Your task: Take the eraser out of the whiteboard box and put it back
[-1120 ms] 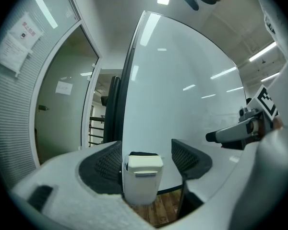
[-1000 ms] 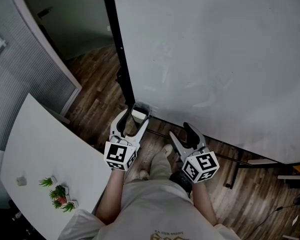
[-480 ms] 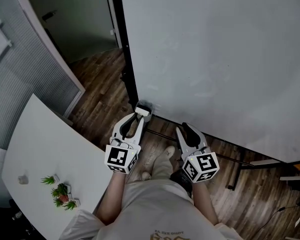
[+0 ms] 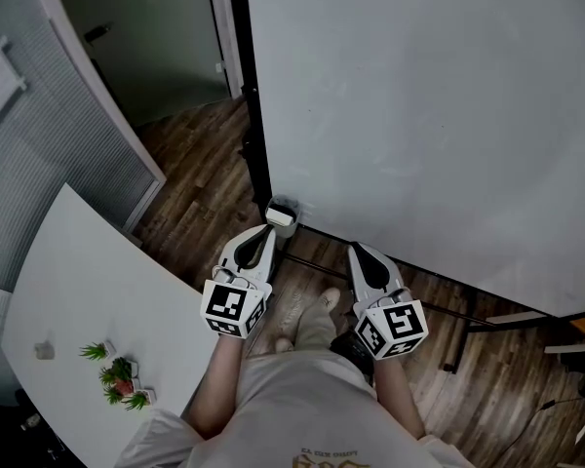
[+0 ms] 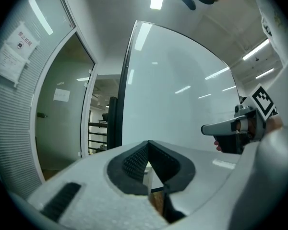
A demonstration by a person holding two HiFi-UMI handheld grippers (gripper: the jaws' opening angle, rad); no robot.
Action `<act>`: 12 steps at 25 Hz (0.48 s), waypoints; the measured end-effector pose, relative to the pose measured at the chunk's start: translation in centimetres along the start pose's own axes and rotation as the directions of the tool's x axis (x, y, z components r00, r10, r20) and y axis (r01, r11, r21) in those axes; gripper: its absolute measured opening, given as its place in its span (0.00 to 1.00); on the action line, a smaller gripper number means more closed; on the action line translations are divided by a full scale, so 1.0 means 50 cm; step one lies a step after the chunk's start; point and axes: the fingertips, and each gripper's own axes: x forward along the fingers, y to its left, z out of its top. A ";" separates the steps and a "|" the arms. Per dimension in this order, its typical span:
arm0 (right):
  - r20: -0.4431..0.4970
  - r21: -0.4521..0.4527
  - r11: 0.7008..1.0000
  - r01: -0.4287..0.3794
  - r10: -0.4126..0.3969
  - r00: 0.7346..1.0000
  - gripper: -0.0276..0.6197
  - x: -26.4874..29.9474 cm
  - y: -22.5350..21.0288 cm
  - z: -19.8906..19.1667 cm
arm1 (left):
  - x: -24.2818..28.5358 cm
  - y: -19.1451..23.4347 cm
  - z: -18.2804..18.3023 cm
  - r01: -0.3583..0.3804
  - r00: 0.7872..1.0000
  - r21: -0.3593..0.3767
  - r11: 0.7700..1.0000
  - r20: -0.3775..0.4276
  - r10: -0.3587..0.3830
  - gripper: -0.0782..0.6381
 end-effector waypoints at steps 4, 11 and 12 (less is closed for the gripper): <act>0.001 -0.006 1.000 0.011 -0.011 1.000 0.06 0.000 -0.003 0.002 | -0.002 0.002 0.002 0.003 1.000 -0.011 1.000 0.003 -0.003 0.11; -0.022 -0.035 0.999 0.012 -0.013 1.000 0.06 0.001 0.006 -0.004 | -0.013 0.021 0.011 -0.014 0.999 -0.075 0.997 0.031 0.016 0.11; -0.029 -0.043 0.999 0.013 -0.014 0.999 0.06 0.001 0.007 -0.006 | -0.014 0.023 0.011 -0.012 0.999 -0.088 0.996 0.034 0.015 0.11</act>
